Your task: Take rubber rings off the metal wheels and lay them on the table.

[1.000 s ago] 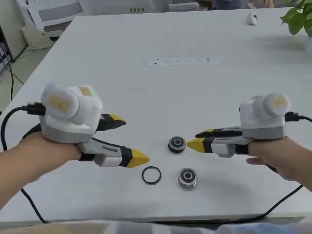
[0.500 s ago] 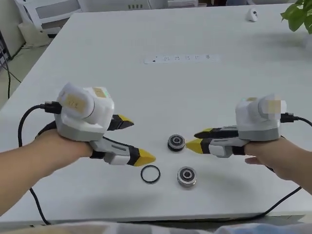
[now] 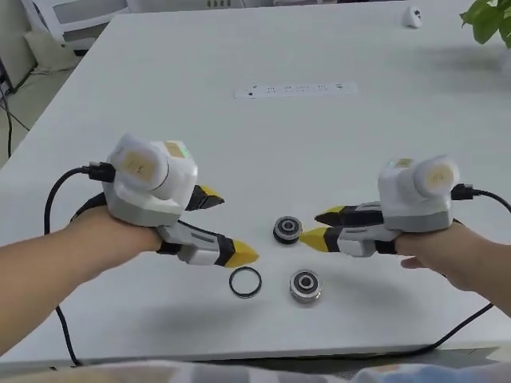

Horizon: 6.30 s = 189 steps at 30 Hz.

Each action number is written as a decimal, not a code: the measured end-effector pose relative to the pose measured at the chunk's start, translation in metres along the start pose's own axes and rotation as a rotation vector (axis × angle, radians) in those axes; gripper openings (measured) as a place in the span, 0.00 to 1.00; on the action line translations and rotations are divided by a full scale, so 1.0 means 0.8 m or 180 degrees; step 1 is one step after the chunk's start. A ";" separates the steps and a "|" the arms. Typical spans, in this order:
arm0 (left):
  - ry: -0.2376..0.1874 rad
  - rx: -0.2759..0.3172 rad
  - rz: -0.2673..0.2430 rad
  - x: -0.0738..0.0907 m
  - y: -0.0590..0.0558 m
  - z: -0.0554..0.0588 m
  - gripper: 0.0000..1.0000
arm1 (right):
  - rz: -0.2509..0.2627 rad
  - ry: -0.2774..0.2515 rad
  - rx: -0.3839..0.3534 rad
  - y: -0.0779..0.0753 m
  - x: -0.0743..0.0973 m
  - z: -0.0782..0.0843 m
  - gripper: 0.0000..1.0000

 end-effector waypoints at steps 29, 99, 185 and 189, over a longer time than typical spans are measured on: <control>-0.0056 0.0102 0.0122 -0.044 0.000 -0.015 0.56 | 0.0047 0.0052 0.0204 -0.003 -0.024 0.006 0.28; -0.0068 -0.0276 0.0125 -0.099 -0.004 -0.041 0.14 | 0.0094 -0.0095 0.0214 -0.006 -0.033 0.000 0.30; -0.0060 -0.0179 -0.0019 -0.104 0.000 -0.039 0.12 | -0.0161 -0.0473 -0.1244 -0.016 -0.014 0.007 0.00; -0.0050 -0.0169 -0.0035 -0.104 0.000 -0.039 0.12 | -0.0174 -0.0493 -0.1314 -0.016 -0.013 0.007 0.00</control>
Point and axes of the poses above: the centre of the closed fingertips' face, and the gripper's own axes: x roughly backward along the fingers, y roughly to its left, z roughly out of its underside, the point moved 4 cm from there along x, roughly backward along the fingers, and after that the axes turned 10 degrees about y, right-handed, at the moved point
